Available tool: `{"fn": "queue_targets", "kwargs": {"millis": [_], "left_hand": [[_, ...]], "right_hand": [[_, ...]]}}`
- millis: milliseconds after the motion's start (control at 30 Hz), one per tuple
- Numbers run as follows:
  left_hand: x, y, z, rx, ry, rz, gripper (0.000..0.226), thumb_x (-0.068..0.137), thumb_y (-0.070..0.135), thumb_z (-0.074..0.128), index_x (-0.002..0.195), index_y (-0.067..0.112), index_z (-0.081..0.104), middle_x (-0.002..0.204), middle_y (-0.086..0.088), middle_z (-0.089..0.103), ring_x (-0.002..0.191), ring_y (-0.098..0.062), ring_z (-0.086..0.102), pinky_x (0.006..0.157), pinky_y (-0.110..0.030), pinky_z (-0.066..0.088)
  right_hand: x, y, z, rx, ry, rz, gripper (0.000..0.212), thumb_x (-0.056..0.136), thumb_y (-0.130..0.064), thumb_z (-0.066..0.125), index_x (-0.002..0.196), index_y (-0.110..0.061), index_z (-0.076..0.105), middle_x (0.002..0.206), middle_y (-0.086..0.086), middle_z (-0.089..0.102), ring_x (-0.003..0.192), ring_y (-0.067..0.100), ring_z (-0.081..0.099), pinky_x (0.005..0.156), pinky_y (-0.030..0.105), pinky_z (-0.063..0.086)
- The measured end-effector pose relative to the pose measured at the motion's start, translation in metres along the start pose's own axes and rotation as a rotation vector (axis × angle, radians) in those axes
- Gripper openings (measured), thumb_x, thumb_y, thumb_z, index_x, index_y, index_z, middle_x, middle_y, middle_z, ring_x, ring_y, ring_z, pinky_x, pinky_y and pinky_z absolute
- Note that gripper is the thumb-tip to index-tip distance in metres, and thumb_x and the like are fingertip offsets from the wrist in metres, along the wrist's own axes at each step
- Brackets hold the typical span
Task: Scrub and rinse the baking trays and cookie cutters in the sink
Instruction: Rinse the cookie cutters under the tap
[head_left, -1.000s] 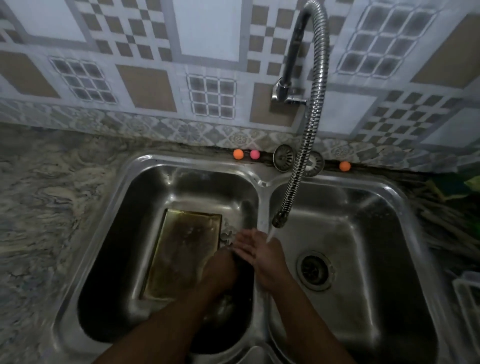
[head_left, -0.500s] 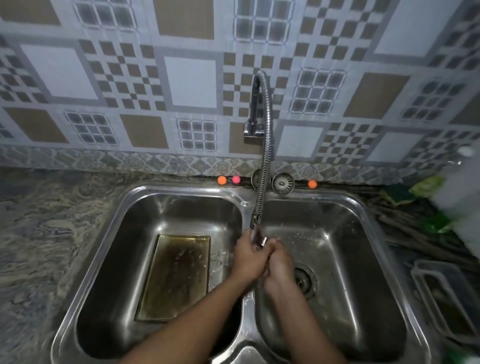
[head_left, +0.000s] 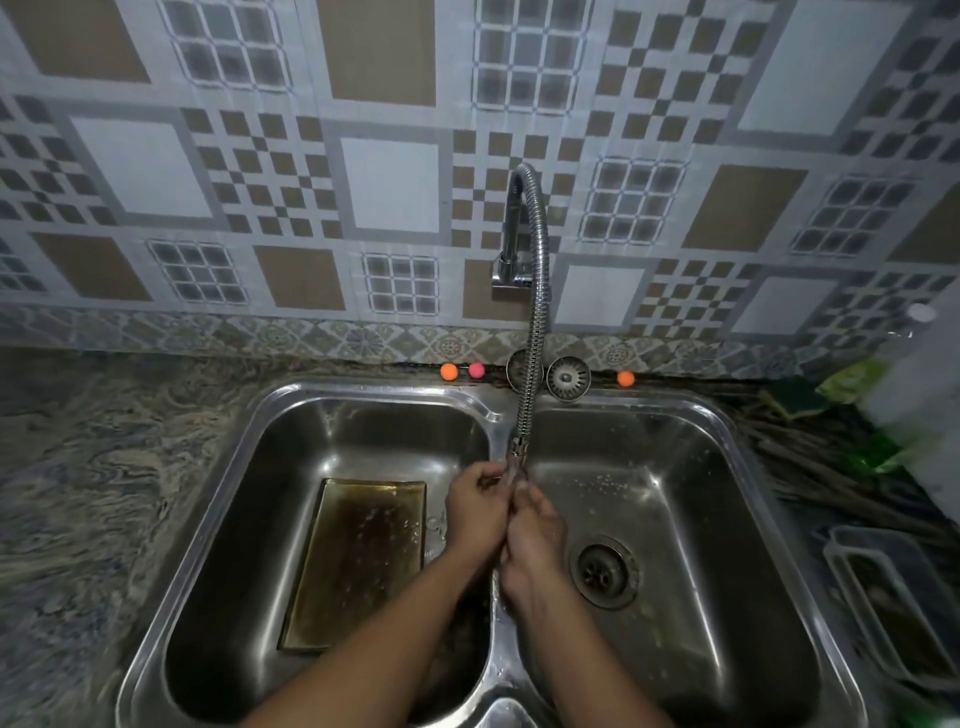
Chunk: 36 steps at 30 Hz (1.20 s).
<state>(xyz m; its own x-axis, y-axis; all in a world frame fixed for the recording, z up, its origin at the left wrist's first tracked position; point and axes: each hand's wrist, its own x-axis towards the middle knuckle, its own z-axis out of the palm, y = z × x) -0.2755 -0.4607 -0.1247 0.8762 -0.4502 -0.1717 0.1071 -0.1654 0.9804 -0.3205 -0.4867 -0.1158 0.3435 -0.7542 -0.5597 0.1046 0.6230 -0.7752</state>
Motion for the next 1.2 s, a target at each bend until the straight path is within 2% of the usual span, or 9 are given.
{"fn": "queue_targets", "kwargs": {"millis": [167,333,433,533,633,800,900,1000,1200], "left_hand": [[-0.004,-0.003,0.009,-0.124,-0.068,-0.186,0.039,0.089,0.024,0.070,0.055,0.014,0.054,0.046,0.004,0.054,0.042,-0.006,0.046,0.046,-0.020,0.039],[0.004,-0.010,-0.001,-0.089,-0.047,-0.242,0.011,0.091,0.013,0.065,0.087,0.012,0.075,0.079,-0.007,0.075,0.068,-0.019,0.069,0.055,-0.023,0.052],[0.005,-0.009,-0.006,-0.071,0.033,-0.273,0.020,0.094,0.021,0.061,0.081,0.016,0.075,0.081,-0.009,0.076,0.080,-0.028,0.072,0.067,-0.033,0.059],[0.008,0.004,-0.009,-0.194,-0.086,-0.486,0.041,0.096,0.049,0.053,0.086,0.015,0.075,0.067,-0.007,0.070,0.057,-0.025,0.062,0.050,-0.030,0.047],[0.009,0.014,-0.002,-0.314,-0.246,-0.601,0.030,0.099,0.036,0.051,0.090,0.015,0.071,0.064,-0.003,0.068,0.052,-0.014,0.060,0.048,-0.024,0.043],[0.010,0.013,0.006,-0.379,-0.183,-0.523,0.020,0.098,0.003,0.043,0.097,0.003,0.063,0.069,-0.010,0.062,0.050,-0.016,0.058,0.040,-0.023,0.045],[0.007,0.005,0.005,-0.477,-0.204,-0.460,0.021,0.092,-0.003,0.057,0.113,-0.005,0.059,0.100,-0.020,0.071,0.078,-0.025,0.072,0.066,-0.031,0.060],[0.006,-0.001,-0.002,-0.520,-0.121,-0.427,0.018,0.091,0.001,0.062,0.107,-0.005,0.068,0.101,-0.021,0.073,0.092,-0.032,0.072,0.083,-0.040,0.059],[0.004,-0.002,-0.014,-0.225,0.002,-0.283,0.028,0.095,0.031,0.061,0.084,0.006,0.067,0.068,-0.012,0.068,0.053,-0.018,0.059,0.046,-0.023,0.046]], "right_hand": [[0.004,-0.002,-0.007,-0.052,0.077,-0.079,0.028,0.097,-0.036,0.054,0.085,-0.012,0.062,0.075,0.010,0.070,0.066,0.022,0.065,0.058,0.032,0.051],[0.009,-0.006,-0.010,-0.163,-0.069,-0.112,0.017,0.097,-0.023,0.054,0.089,-0.011,0.062,0.088,0.019,0.072,0.078,0.029,0.066,0.072,0.040,0.051],[0.005,-0.004,-0.007,-0.264,-0.216,-0.193,0.013,0.096,-0.017,0.057,0.091,-0.011,0.067,0.094,0.014,0.073,0.090,0.029,0.069,0.082,0.041,0.054],[0.005,0.001,-0.012,-0.445,-0.219,-0.362,0.016,0.093,-0.007,0.059,0.088,-0.017,0.071,0.107,0.004,0.065,0.096,0.025,0.066,0.084,0.042,0.057],[0.006,0.000,-0.025,-0.532,-0.220,-0.447,0.021,0.090,0.004,0.058,0.093,-0.010,0.073,0.116,-0.002,0.058,0.101,0.016,0.064,0.088,0.032,0.056],[0.003,-0.004,-0.030,-0.285,0.019,-0.406,0.023,0.083,0.009,0.063,0.094,-0.011,0.067,0.086,0.007,0.072,0.076,0.016,0.070,0.065,0.022,0.056],[0.009,0.003,-0.020,-0.239,0.010,-0.353,0.028,0.089,-0.005,0.063,0.113,-0.019,0.061,0.102,0.007,0.069,0.087,0.014,0.069,0.077,0.029,0.057],[0.007,-0.002,-0.008,-0.102,-0.055,-0.229,0.022,0.094,-0.014,0.059,0.116,-0.018,0.057,0.101,0.004,0.070,0.083,0.016,0.069,0.072,0.030,0.055],[-0.001,-0.010,-0.005,-0.208,-0.207,-0.220,0.008,0.091,-0.010,0.064,0.098,-0.008,0.064,0.078,0.009,0.068,0.055,0.009,0.057,0.046,0.023,0.045]]}}
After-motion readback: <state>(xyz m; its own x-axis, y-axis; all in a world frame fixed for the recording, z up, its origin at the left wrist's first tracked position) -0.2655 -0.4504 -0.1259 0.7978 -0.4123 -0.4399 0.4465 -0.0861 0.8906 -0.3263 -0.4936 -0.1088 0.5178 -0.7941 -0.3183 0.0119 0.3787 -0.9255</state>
